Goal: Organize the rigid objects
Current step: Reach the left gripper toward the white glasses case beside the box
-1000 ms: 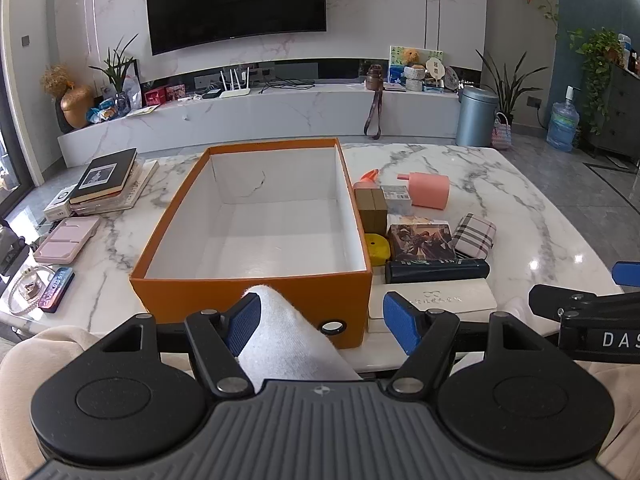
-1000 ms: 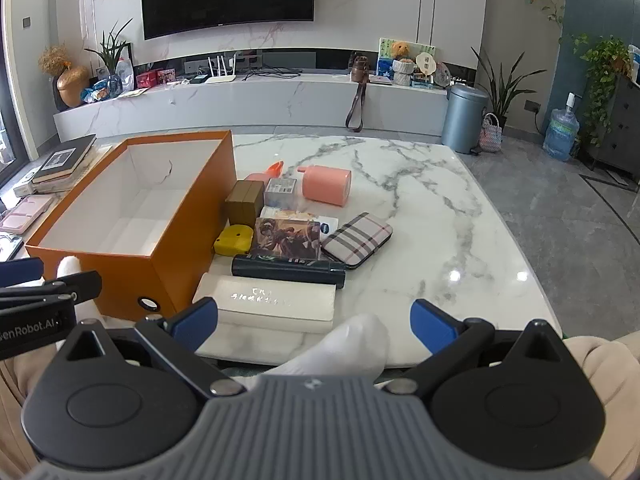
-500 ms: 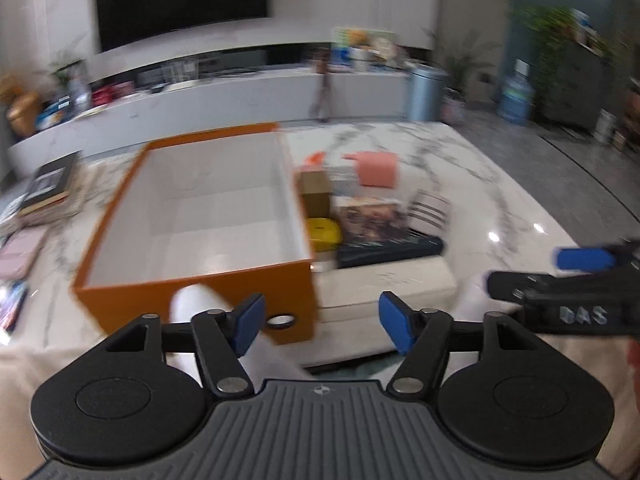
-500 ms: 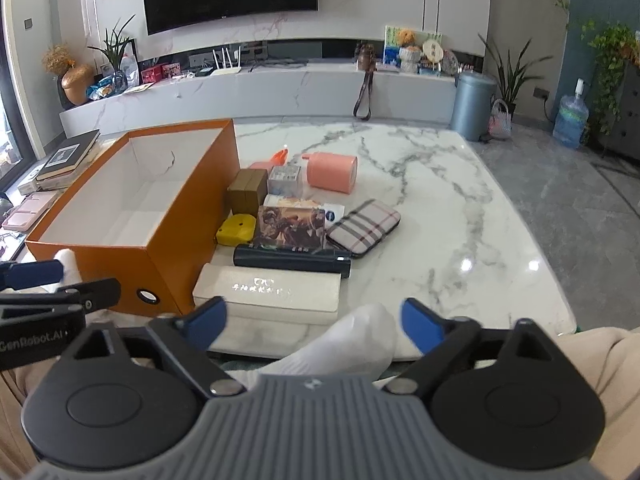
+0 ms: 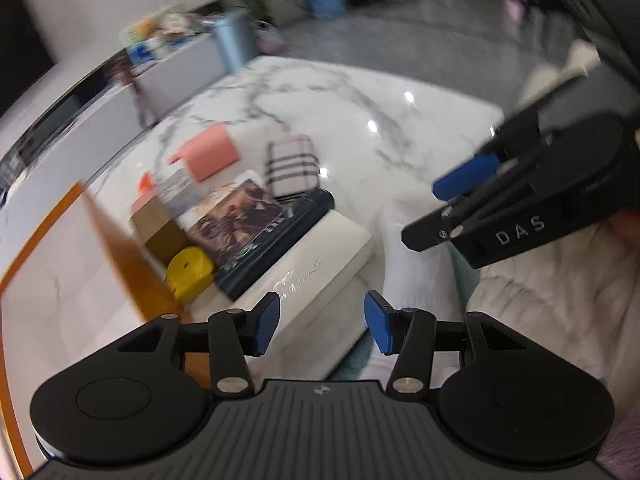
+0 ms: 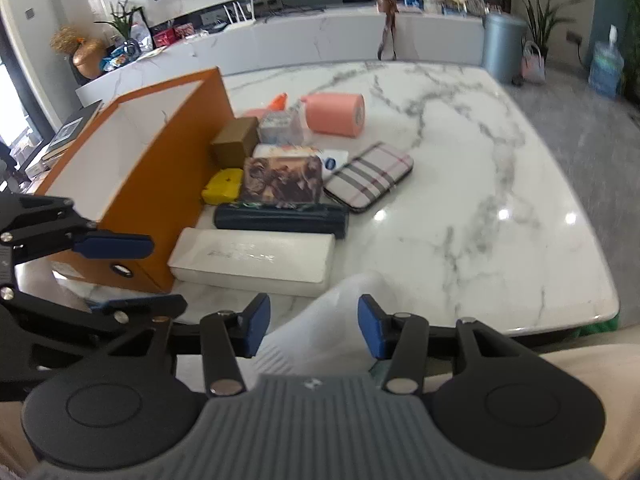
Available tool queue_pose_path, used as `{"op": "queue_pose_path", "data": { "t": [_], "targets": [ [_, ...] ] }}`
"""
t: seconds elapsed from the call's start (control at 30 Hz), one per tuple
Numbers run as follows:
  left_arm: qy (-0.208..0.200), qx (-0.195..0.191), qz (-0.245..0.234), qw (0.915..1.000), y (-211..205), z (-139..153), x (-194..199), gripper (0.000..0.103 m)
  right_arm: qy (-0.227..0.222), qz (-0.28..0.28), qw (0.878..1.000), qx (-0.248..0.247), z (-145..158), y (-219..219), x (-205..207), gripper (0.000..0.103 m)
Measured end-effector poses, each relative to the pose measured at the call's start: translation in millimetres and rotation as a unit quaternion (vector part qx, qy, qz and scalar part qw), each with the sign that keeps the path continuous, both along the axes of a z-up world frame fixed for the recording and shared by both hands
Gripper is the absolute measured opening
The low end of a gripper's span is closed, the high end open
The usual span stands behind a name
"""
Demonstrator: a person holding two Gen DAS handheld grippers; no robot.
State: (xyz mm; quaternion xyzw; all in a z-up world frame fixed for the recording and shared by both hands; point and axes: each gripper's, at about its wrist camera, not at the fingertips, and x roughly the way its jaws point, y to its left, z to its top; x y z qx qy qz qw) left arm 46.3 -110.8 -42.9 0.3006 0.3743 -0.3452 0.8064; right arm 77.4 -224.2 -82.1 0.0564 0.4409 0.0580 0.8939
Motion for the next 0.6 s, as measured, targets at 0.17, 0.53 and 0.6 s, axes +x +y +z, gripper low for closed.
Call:
{"op": "queue_pose_path", "data": {
  "t": [0.17,0.53,0.6],
  "targets": [
    [0.012,0.066,-0.062,0.9958,-28,-20,23,0.070,0.033,0.008,0.999,0.023,-15,-5,27,0.050],
    [0.101,0.176,-0.172,0.9640,-56,-51,78,0.070,0.067,0.008,0.992,0.106,-38,-25,59,0.053],
    [0.117,0.184,-0.182,0.9589,-59,-53,84,0.069,0.068,0.017,0.992,0.107,-37,-26,61,0.053]
  ]
}}
